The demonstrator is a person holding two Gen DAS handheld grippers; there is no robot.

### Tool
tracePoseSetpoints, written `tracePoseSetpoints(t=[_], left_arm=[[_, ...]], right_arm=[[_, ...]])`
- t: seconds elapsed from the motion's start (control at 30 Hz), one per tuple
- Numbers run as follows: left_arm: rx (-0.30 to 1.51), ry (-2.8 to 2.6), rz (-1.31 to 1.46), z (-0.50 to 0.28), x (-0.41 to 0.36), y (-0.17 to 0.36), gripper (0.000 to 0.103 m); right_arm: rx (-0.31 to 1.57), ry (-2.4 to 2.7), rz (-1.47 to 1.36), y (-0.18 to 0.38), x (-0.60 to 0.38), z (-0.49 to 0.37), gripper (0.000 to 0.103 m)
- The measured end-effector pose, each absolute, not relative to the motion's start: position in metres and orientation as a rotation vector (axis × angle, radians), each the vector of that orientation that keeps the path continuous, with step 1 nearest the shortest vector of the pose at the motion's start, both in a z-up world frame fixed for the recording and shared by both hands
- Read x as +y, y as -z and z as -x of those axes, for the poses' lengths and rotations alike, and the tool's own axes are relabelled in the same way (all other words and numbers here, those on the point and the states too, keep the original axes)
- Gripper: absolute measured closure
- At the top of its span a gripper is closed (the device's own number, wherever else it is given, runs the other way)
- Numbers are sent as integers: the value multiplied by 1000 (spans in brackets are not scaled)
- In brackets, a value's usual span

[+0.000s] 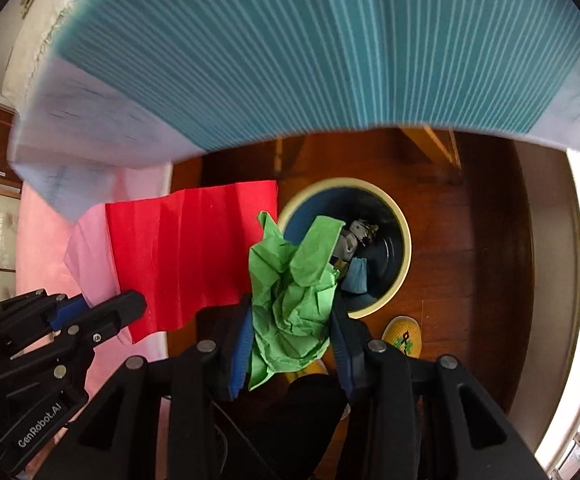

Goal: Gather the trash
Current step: 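Carry both papers down over the bin and open both tools to drop them, then raise both open tools back up toward the table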

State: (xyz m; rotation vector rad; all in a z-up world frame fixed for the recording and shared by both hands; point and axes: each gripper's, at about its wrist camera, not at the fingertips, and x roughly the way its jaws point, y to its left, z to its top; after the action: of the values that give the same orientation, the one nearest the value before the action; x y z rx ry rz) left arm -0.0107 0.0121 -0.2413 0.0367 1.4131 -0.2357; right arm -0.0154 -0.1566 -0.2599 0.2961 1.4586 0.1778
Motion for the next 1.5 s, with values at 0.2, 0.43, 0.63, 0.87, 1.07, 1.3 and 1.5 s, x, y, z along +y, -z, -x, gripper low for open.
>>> tracePoseSetpoints(t=[0.2,0.43,0.63,0.87,1.07,1.3,1.5], left_arm=[[1432,206,1,-6,5,316,87],[1395,165,38,-14,4,369,47],[1372,122,7,-12,5,379,47],[1354,60,29,-12,20,371,47],[1352,21,64,-10,30,356,43],[1340,-19,96,0,39,313,35],[1306,-21,111,13,44,249,34]], right_arm=[[1482,-167,-281,334,-162,3,67],[1490,-155,-274,397,-172,-15,66],[1487,-146,-295,420,-177,-19,64],[1442,-146,-283,408,-173,-17,34],[1398,-141,-296,388,-170,-18,33],[1389,-150,-315,342,-170,-8,33],[1397,-168,-346,280,-171,4,33]])
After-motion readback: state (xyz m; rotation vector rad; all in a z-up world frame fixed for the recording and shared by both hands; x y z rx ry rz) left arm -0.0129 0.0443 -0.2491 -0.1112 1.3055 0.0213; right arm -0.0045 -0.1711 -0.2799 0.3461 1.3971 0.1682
